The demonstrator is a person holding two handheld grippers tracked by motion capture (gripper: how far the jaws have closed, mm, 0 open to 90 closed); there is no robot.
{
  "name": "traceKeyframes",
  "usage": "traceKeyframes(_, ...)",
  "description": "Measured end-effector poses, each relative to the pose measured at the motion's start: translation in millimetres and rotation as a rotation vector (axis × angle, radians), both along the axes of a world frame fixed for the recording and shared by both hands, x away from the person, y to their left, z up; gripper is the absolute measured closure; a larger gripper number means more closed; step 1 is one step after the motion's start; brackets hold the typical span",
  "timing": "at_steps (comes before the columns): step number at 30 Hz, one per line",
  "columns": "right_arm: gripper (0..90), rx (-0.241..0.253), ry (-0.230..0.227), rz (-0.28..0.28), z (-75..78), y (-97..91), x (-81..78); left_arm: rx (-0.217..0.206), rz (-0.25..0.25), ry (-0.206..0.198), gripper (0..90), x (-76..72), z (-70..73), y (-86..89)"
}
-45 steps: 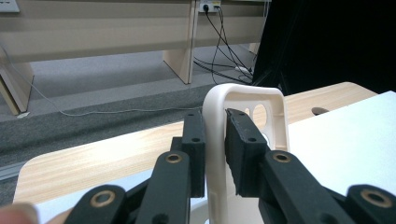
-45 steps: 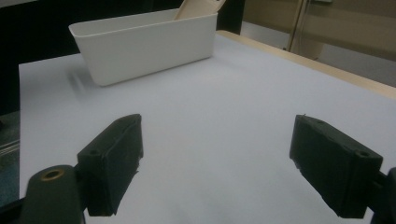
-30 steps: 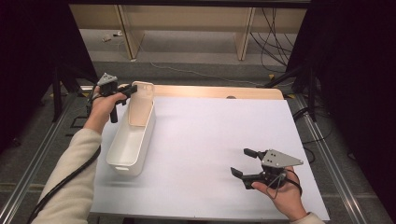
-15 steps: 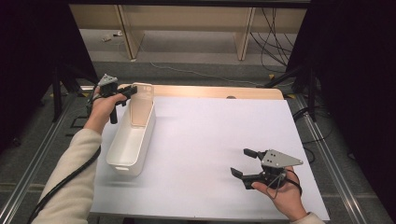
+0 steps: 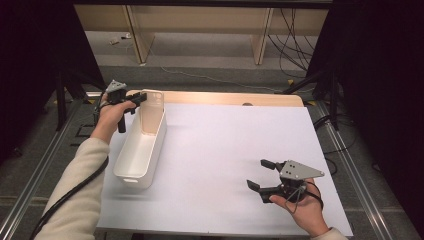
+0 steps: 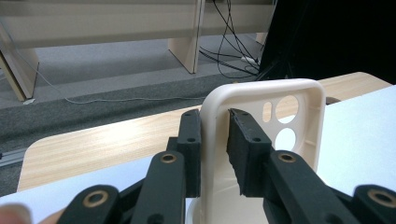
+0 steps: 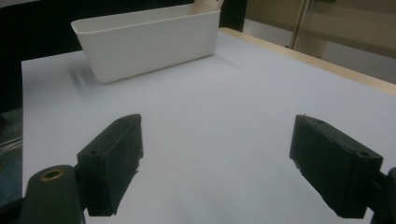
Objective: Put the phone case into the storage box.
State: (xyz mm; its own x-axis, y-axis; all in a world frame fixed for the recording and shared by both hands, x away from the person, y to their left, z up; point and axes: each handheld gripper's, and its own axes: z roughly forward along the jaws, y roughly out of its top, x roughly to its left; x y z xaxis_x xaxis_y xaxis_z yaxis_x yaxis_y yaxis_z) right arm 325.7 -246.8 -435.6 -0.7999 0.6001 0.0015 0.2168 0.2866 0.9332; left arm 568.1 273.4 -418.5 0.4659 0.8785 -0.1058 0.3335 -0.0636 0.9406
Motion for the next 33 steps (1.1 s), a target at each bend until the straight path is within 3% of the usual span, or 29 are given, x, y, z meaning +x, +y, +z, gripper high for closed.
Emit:
traceKeyframes(7,18.3,0.000,-0.001,-0.005,0.5,-0.4,-0.4,0.034,0.006,0.000,72.4,1.6,0.7,-2.1)
traceKeyframes(9,18.3,0.000,-0.001,-0.003,0.6,-0.3,-0.5,0.065,0.011,0.002,69.7,2.9,0.9,-2.5)
traceKeyframes(17,18.3,-0.004,0.000,0.002,0.5,-0.4,-0.2,0.064,0.034,0.003,57.1,4.9,3.1,-6.3)
traceKeyframes(21,18.3,-0.003,-0.005,0.005,0.1,0.0,0.1,0.057,0.048,0.033,48.3,4.2,3.0,-8.0)
traceKeyframes(33,18.2,-0.002,0.002,0.002,0.3,0.2,0.2,0.083,0.061,0.044,18.3,-6.5,10.6,-11.9)
